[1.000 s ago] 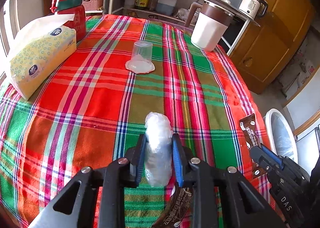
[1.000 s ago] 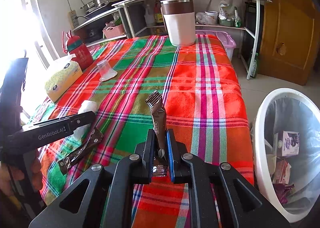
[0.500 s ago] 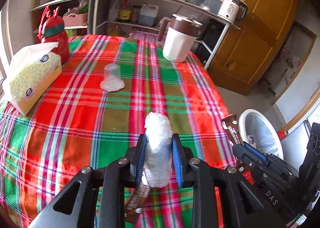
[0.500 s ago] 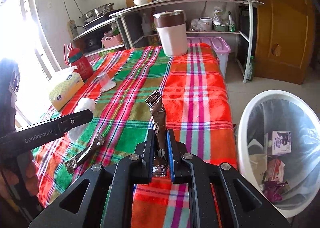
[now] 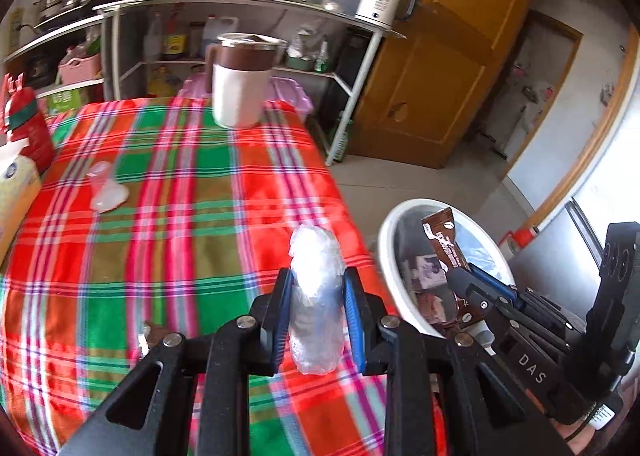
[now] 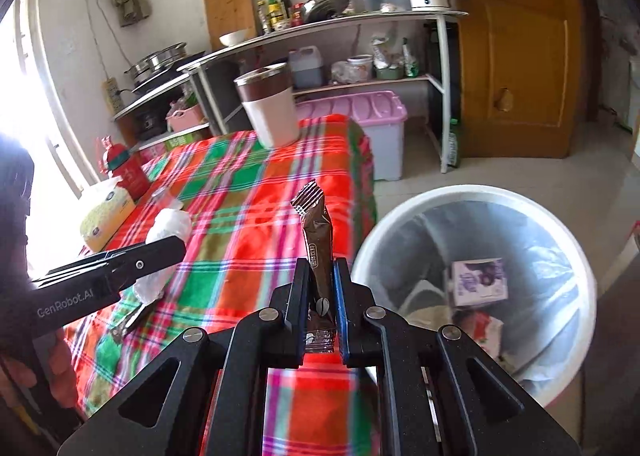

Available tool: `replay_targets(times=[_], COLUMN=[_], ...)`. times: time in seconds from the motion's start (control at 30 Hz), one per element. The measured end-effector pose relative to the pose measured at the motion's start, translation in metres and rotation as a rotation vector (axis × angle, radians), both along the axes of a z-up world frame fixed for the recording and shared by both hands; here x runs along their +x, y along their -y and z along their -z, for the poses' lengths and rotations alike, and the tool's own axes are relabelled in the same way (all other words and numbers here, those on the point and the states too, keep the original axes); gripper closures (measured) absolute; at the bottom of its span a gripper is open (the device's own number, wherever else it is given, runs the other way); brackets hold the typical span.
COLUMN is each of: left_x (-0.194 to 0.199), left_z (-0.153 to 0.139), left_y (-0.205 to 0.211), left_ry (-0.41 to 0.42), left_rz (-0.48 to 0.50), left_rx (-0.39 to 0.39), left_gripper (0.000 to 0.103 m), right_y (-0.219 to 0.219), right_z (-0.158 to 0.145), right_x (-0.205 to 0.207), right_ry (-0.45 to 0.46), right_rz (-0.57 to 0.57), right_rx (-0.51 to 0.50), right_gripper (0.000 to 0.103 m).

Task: Collect trash
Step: 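Carry the clear plastic bag and brown wrapper over the white bin with both tools, then open the left tool over the bin while the right tool releases the brown wrapper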

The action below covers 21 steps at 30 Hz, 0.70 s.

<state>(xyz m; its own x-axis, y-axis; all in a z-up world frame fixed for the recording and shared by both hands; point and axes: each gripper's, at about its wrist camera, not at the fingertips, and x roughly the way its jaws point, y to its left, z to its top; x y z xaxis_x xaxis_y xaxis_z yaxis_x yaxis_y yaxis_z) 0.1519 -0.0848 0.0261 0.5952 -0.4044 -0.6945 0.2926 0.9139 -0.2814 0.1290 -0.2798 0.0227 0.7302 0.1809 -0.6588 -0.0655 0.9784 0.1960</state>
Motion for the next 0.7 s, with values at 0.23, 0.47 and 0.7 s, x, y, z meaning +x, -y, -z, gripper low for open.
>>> replay_targets(times=[0.23, 0.47, 0.7], left_x=[0.003, 0.005, 0.005], left_z=[-0.003, 0.006, 0.020], left_y=[0.052, 0.094, 0.134], left_ry=[-0.005, -0.030, -0.061], left_rz=[0.091, 0.158, 0.219], left_rx=[-0.005, -0.001, 0.022], left_gripper=[0.076, 0.076, 0.076], right_y=[0.048, 0.087, 0.116], right_z=[0.001, 0.008, 0.023], right_x=[-0.008, -0.015, -0.017], right_ry=[-0.009, -0.031, -0.068], right_rz=[0.094, 0.170, 0.226], right_rx=[0.013, 0.024, 0.020], right_gripper=[0.091, 0.091, 0.091])
